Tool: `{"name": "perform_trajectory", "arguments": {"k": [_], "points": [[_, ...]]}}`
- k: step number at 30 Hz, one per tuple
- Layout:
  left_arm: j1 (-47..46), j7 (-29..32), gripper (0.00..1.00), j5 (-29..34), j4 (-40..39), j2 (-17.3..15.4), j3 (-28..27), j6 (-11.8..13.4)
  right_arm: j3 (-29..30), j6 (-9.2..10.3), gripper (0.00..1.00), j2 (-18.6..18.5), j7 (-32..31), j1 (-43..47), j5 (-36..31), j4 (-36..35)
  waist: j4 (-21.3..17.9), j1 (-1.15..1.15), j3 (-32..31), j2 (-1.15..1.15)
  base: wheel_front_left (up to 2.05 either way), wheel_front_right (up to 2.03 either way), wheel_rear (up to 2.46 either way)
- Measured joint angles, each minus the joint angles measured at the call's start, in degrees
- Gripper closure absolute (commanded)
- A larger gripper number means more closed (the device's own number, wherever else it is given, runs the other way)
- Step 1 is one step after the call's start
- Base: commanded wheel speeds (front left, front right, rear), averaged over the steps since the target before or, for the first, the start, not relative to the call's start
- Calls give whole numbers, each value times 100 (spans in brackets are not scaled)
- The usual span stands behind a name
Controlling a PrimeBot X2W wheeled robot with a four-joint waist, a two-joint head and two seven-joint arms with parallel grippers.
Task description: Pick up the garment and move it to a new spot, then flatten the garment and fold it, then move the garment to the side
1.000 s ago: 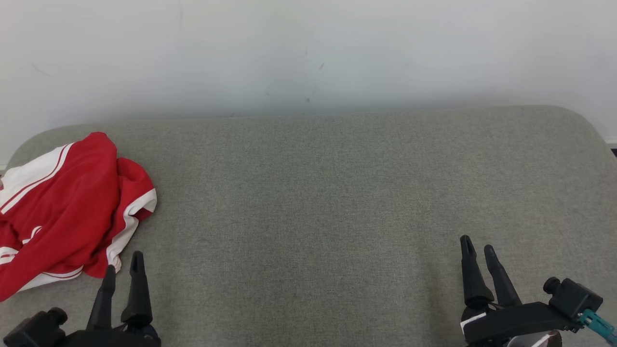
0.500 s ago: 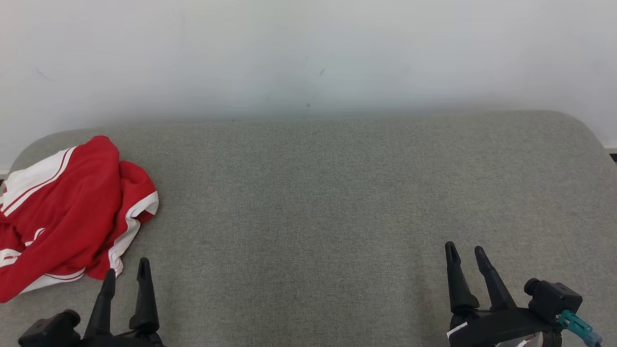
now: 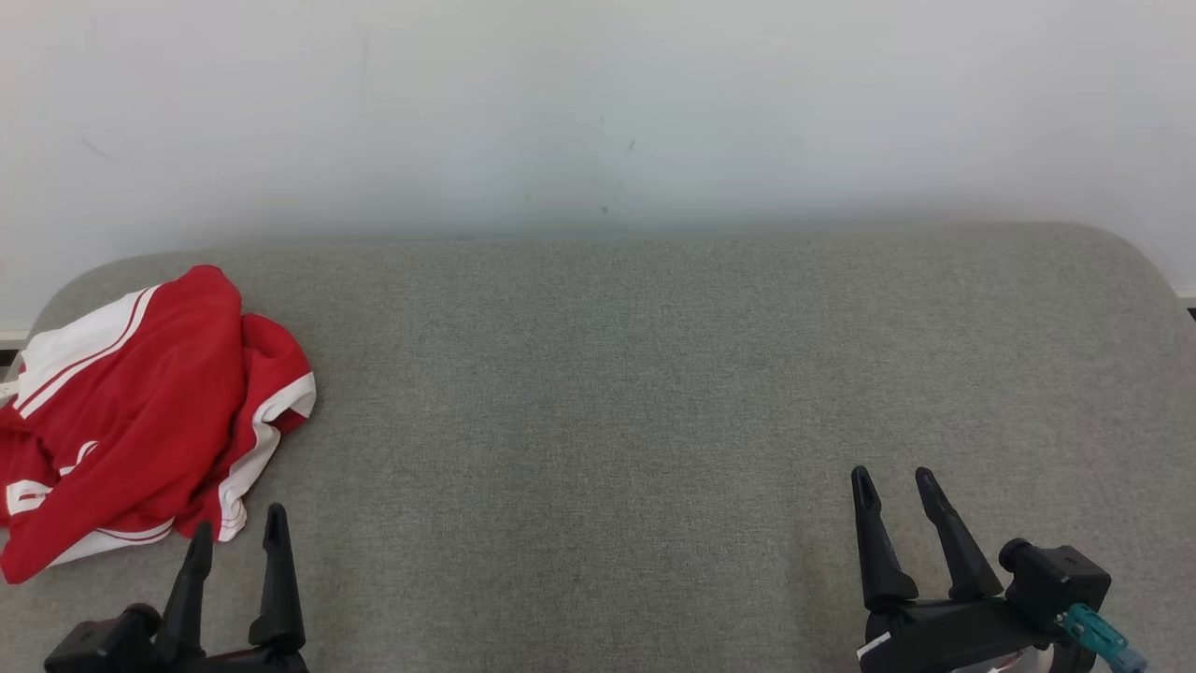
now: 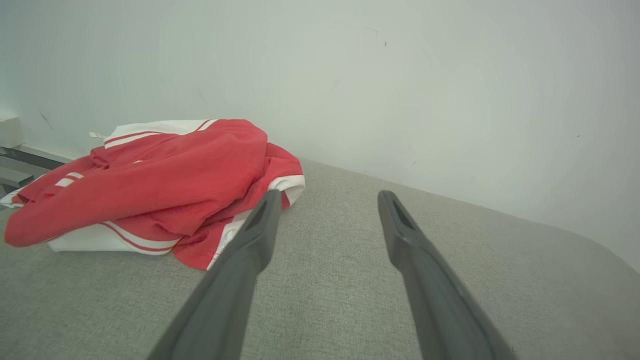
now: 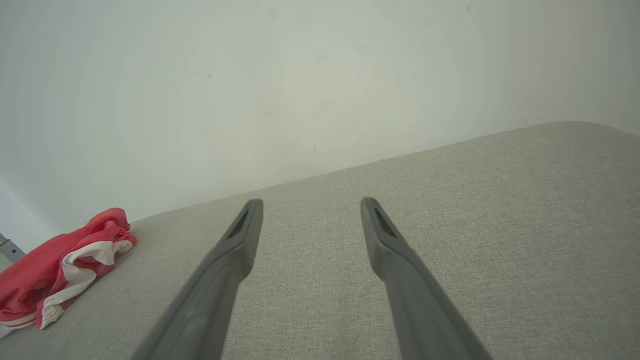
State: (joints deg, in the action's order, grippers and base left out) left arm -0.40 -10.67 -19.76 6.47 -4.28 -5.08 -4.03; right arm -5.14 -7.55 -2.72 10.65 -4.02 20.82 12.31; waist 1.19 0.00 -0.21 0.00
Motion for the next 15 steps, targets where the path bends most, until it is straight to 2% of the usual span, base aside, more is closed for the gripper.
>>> {"name": "perform_trajectory", "arguments": {"k": [8, 15], "points": [[1, -100, 0, 313, 1, -13, -2, -12, 9, 0, 0, -1, 101, 20, -445, -21, 24, 0, -16, 0, 0, 0, 0], [-1, -178, 0, 405, 48, -13, 23, -122, 22, 0, 0, -3, 196, 20, -744, -21, 32, 0, -27, 0, 0, 0, 0]]}}
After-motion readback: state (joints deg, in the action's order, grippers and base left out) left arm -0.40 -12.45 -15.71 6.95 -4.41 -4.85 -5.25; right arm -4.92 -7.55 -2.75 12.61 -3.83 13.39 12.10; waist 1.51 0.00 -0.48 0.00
